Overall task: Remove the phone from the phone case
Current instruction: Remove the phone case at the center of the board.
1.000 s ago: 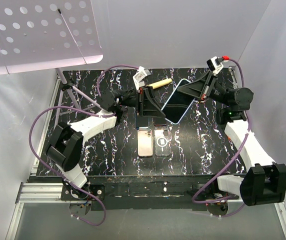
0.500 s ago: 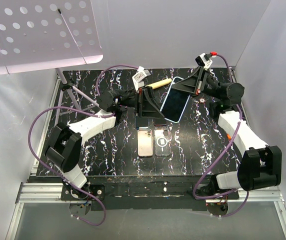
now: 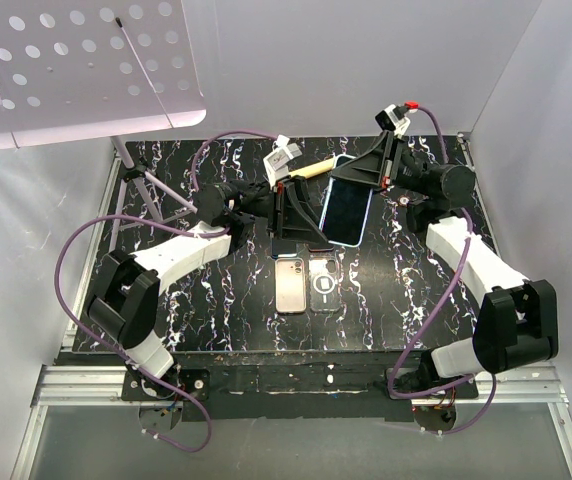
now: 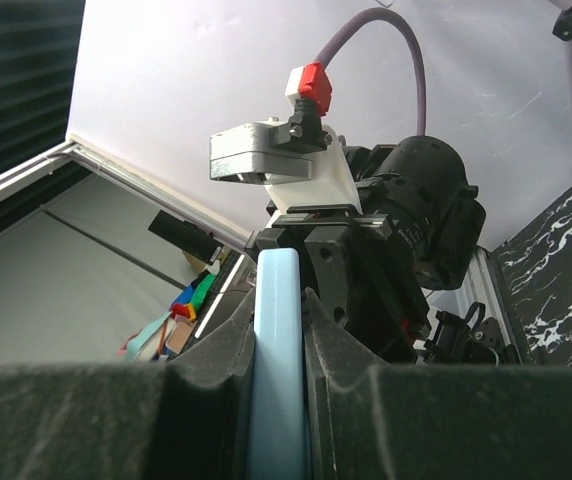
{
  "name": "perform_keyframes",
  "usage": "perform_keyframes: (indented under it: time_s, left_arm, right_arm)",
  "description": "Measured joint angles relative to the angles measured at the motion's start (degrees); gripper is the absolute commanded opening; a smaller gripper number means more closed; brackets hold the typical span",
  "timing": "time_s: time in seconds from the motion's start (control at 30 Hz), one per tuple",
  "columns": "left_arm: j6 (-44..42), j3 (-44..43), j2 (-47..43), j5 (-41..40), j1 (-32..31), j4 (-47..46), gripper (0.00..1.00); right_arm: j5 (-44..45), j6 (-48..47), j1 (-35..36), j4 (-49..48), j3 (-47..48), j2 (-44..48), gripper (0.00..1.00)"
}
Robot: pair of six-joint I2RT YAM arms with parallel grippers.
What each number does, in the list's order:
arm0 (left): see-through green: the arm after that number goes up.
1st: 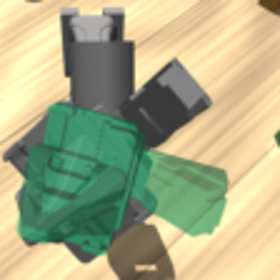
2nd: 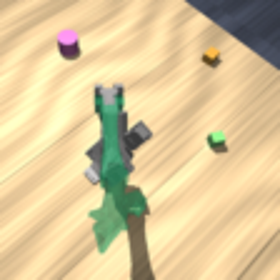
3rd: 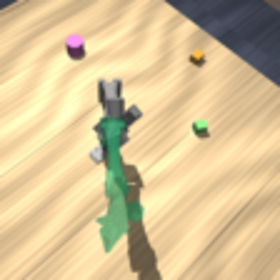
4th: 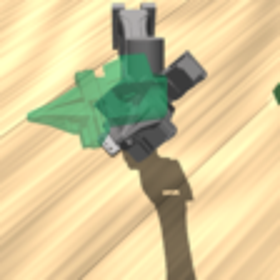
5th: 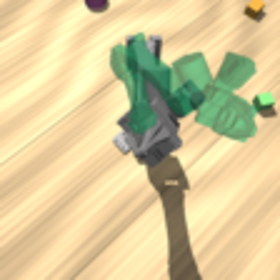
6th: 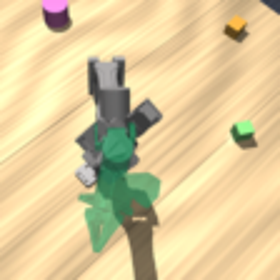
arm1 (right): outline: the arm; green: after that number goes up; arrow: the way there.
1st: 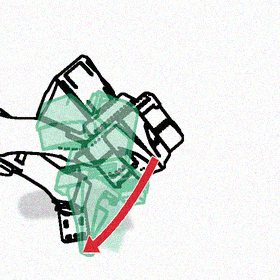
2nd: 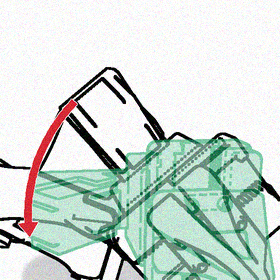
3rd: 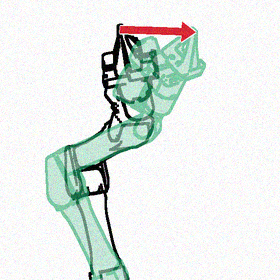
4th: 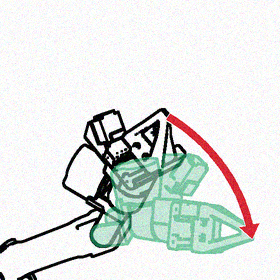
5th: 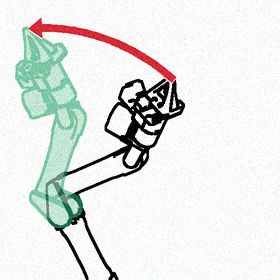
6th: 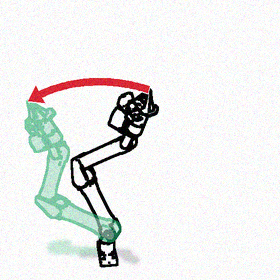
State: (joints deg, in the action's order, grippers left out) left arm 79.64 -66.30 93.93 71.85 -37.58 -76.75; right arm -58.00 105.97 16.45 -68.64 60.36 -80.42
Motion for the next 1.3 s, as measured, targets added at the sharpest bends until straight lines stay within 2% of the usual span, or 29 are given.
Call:
perform_keyframes:
  time_s: [0.23,0.6,1.1,1.2,1.3]
  left_arm:
    - [-1.5,-0.3,-0.1,1.3,-0.3,0.0,0.0]
    - [-8.5,-0.3,-0.4,2.4,-0.4,-0.4,0.0]
    - [-10.4,-2.1,-0.3,6.1,-0.2,-0.6,0.0]
    - [-13.1,-2.1,-0.4,6.4,-0.2,1.2,0.0]
    - [-17.9,-2.0,-1.4,6.6,0.0,7.5,0.0]
  right_arm:
    - [0.9,0.6,1.3,-1.1,0.0,-0.4,0.01]
    - [0.7,0.6,1.3,-4.0,0.0,-0.4,0.01]
    - [1.5,3.9,3.0,-6.2,0.4,-2.5,0.01]
    - [1.5,4.3,3.0,-6.3,0.4,-2.7,0.01]
    - [1.6,4.6,3.0,-6.4,0.4,-2.7,0.01]
